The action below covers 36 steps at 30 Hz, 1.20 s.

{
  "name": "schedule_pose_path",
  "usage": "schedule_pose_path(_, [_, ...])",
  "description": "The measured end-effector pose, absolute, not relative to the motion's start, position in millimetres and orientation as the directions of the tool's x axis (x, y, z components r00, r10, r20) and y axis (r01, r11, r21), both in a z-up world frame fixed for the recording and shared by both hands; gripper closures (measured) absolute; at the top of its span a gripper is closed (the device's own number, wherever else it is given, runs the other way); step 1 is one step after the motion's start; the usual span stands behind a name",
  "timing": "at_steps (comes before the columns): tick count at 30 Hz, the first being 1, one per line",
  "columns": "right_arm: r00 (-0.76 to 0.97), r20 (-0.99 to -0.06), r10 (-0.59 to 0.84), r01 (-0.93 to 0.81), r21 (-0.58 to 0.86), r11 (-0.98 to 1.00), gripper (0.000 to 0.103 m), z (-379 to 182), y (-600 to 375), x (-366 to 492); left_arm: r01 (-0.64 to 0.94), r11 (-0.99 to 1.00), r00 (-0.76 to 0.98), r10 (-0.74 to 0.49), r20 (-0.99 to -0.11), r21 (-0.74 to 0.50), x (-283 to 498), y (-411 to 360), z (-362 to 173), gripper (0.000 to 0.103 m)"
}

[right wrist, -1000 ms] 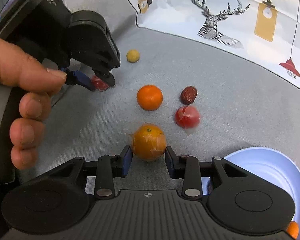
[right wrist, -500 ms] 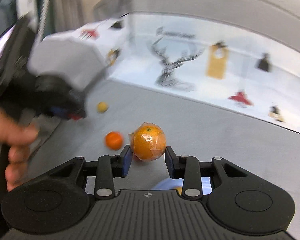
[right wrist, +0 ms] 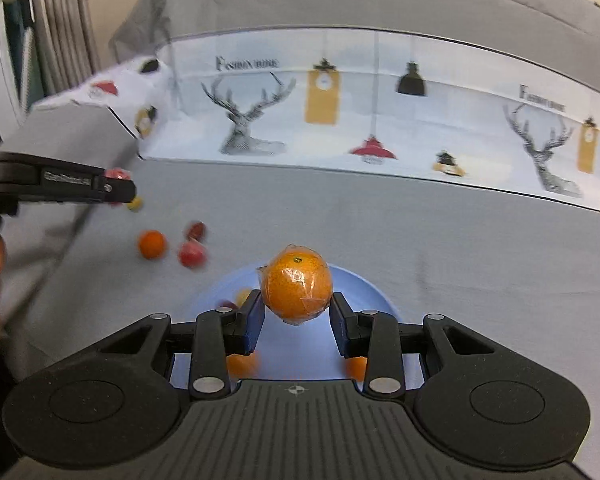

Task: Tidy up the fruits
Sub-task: 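Carry the red plum and wrapped mandarin over the blue plate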

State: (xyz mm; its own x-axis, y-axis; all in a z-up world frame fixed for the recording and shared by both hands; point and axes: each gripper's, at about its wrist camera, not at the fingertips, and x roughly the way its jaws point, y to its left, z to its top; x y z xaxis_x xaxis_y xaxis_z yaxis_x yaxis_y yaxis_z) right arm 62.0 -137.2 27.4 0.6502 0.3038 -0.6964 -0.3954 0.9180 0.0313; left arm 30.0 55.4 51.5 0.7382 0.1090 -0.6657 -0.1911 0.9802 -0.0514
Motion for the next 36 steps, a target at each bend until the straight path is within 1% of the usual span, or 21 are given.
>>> schedule_pose_path(5, [0.666, -0.691, 0.281, -0.352, 0.04, 0.935, 0.066, 27, -159, 67, -0.149, 0.988, 0.693, 0.07, -0.718, -0.047, 40, 49, 33, 0.072])
schedule_pose_path(10, [0.677, -0.686, 0.268, -0.328, 0.046, 0.944, 0.066, 28, -170, 73, -0.135, 0.989, 0.67, 0.052, -0.741, -0.053, 49, 49, 24, 0.072])
schedule_pose_path(16, [0.672, -0.69, 0.269, -0.332, 0.045, 0.942, 0.066, 26, -170, 78, -0.097, 0.992, 0.672, 0.009, -0.741, -0.076, 53, 44, 22, 0.072])
schedule_pose_path(22, [0.654, -0.705, 0.274, -0.365, 0.022, 0.931, 0.066, 21, -161, 77, -0.017, 0.997, 0.685, -0.047, -0.727, -0.08, 54, 31, 21, 0.072])
schedule_pose_path(26, [0.63, -0.726, 0.277, -0.383, 0.02, 0.924, 0.065, 17, -156, 77, 0.019, 0.998, 0.689, -0.051, -0.723, -0.052, 55, 22, 19, 0.072])
schedule_pose_path(36, [0.624, -0.733, 0.271, -0.391, 0.007, 0.921, 0.065, 16, -155, 76, 0.036, 0.998, 0.691, -0.066, -0.72, -0.057, 56, 19, 17, 0.072])
